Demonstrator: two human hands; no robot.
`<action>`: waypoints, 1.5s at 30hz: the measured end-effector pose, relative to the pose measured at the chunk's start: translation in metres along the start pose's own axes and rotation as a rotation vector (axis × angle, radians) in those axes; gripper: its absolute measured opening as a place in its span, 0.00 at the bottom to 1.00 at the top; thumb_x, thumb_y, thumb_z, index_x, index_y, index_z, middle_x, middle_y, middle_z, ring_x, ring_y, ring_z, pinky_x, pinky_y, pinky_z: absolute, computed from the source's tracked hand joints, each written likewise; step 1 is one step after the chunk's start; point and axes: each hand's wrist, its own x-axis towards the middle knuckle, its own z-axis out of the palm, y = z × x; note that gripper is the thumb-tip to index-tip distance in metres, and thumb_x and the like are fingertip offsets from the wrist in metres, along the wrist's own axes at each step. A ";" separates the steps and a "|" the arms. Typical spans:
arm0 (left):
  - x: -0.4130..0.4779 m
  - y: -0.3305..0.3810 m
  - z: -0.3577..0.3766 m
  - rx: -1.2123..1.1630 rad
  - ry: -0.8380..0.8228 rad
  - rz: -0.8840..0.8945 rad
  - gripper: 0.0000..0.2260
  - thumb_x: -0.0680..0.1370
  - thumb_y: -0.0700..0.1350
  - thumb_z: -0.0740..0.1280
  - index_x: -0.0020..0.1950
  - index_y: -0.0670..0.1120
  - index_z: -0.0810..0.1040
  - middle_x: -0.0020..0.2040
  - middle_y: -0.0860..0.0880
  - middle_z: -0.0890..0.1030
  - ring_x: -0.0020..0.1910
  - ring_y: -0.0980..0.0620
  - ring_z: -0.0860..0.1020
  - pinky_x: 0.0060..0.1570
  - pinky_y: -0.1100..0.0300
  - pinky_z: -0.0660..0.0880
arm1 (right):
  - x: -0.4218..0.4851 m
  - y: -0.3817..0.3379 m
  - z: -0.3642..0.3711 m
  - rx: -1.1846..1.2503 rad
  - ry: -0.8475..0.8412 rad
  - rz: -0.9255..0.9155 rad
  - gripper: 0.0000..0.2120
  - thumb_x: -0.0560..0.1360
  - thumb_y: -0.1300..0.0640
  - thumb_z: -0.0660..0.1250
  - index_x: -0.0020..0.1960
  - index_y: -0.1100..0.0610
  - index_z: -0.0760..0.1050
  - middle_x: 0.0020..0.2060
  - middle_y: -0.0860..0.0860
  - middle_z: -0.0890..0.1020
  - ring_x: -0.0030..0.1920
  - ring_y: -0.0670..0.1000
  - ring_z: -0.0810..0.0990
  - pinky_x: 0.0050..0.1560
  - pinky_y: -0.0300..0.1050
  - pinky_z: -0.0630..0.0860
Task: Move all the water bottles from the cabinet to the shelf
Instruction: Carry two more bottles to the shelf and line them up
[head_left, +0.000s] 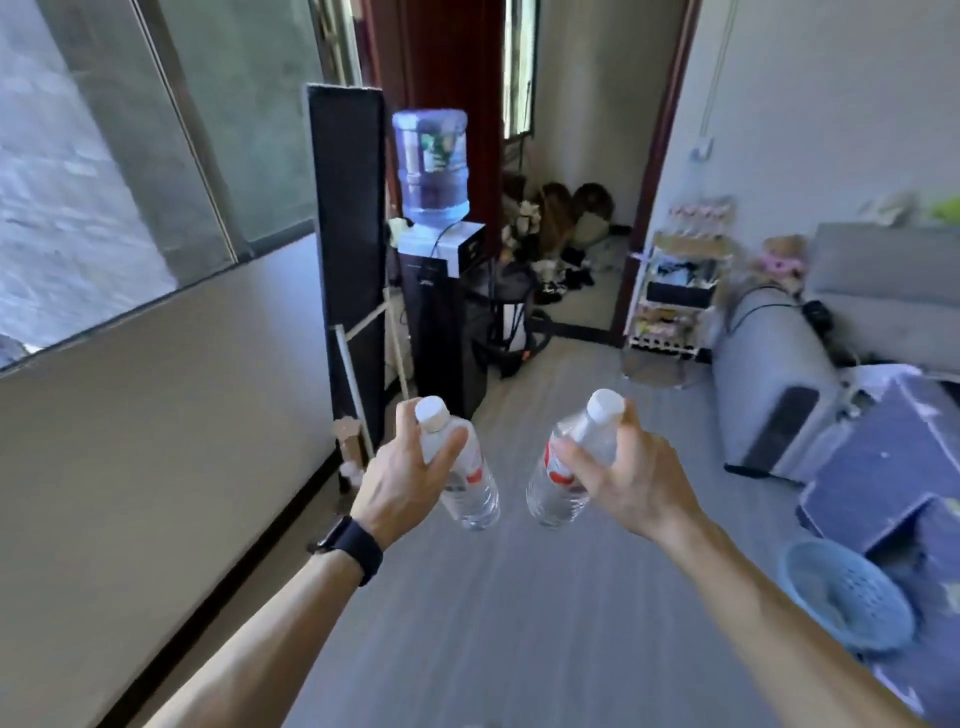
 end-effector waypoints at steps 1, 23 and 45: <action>0.020 0.007 0.006 -0.028 -0.022 0.021 0.18 0.75 0.68 0.59 0.56 0.60 0.58 0.42 0.51 0.79 0.38 0.48 0.79 0.37 0.47 0.78 | 0.016 0.004 -0.004 -0.016 0.044 0.010 0.25 0.73 0.34 0.66 0.59 0.50 0.64 0.39 0.48 0.79 0.45 0.59 0.79 0.42 0.46 0.67; 0.356 0.021 0.105 -0.016 -0.346 0.190 0.20 0.70 0.75 0.56 0.57 0.67 0.61 0.46 0.52 0.81 0.38 0.47 0.81 0.41 0.47 0.80 | 0.260 0.105 -0.023 -0.211 0.348 0.275 0.23 0.72 0.33 0.63 0.52 0.47 0.57 0.37 0.48 0.72 0.47 0.63 0.78 0.40 0.48 0.66; 0.648 0.120 0.352 -0.072 -0.452 0.144 0.22 0.68 0.73 0.60 0.58 0.65 0.65 0.53 0.54 0.80 0.51 0.48 0.80 0.52 0.45 0.79 | 0.553 0.348 -0.075 -0.111 0.297 0.338 0.21 0.71 0.30 0.63 0.45 0.39 0.53 0.34 0.40 0.73 0.38 0.55 0.71 0.36 0.48 0.66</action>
